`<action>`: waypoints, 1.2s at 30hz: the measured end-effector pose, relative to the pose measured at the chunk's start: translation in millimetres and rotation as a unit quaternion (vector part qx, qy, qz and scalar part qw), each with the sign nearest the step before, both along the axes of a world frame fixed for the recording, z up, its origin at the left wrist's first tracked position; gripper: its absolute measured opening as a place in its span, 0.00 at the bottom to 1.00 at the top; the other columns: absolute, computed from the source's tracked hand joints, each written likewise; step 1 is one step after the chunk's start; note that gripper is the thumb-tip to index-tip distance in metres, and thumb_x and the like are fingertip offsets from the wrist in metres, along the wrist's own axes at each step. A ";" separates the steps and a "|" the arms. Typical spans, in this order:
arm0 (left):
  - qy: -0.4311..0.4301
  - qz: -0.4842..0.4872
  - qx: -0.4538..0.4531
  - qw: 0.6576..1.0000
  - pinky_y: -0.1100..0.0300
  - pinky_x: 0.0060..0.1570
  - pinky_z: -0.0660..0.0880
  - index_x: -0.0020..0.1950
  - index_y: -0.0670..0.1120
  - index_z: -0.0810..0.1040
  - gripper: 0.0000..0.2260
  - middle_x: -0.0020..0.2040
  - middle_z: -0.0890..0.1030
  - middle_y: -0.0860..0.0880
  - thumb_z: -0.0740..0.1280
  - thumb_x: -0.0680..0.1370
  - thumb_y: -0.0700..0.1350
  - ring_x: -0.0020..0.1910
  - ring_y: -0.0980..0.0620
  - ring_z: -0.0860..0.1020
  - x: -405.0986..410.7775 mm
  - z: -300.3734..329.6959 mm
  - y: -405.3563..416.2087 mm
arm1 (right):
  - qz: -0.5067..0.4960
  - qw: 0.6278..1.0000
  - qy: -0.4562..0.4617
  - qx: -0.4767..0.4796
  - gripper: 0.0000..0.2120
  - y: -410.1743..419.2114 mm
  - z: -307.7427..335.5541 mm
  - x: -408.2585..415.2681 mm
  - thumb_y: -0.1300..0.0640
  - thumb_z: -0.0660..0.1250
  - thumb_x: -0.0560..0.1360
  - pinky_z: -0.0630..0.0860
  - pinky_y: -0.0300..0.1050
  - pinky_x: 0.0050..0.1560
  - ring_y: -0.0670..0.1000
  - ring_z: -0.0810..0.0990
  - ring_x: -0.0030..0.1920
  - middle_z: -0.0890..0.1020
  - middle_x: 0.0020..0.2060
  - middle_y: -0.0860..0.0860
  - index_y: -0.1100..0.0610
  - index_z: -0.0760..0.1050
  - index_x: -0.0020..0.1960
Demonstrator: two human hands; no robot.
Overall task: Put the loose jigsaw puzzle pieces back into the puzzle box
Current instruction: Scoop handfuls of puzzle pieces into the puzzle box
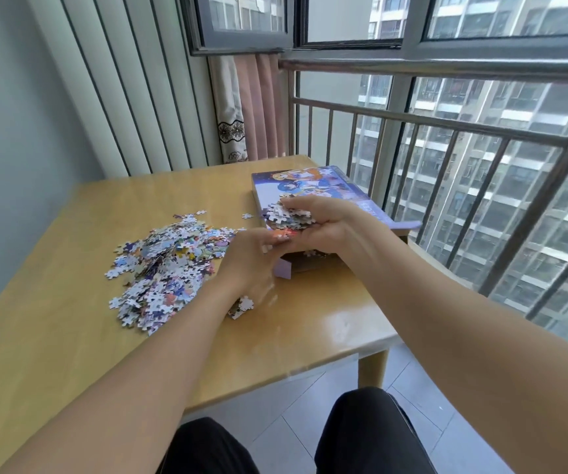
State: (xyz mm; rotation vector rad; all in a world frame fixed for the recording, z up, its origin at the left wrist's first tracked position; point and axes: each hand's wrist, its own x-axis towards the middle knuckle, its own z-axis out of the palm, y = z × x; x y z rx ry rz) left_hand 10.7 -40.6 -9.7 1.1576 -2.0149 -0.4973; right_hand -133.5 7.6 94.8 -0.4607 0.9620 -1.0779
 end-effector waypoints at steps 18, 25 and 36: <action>0.076 0.093 0.047 0.992 0.59 0.34 0.65 0.40 0.53 0.85 0.13 0.30 0.77 0.55 0.69 0.77 0.59 0.34 0.53 0.73 -19.6 54.2 -20.8 | -0.114 0.992 -0.022 0.046 0.04 27.4 -34.9 -52.9 0.67 0.66 0.80 0.78 0.55 0.49 0.60 0.83 0.52 0.81 0.49 0.65 0.69 0.74 0.50; 0.065 0.096 0.035 0.993 0.57 0.33 0.67 0.37 0.45 0.84 0.20 0.30 0.80 0.47 0.69 0.77 0.60 0.30 0.51 0.72 -14.5 62.7 -20.4 | -0.148 0.986 -0.037 0.067 0.08 11.7 -29.3 -50.0 0.68 0.67 0.79 0.80 0.55 0.47 0.61 0.82 0.47 0.80 0.51 0.66 0.70 0.74 0.56; 0.076 0.093 0.032 0.992 0.51 0.41 0.75 0.42 0.43 0.85 0.21 0.36 0.83 0.43 0.68 0.77 0.61 0.42 0.41 0.79 -12.8 74.6 -19.6 | -0.242 0.970 -0.029 0.023 0.13 -22.8 -13.8 -33.5 0.69 0.60 0.82 0.78 0.56 0.59 0.61 0.80 0.61 0.80 0.60 0.62 0.67 0.73 0.65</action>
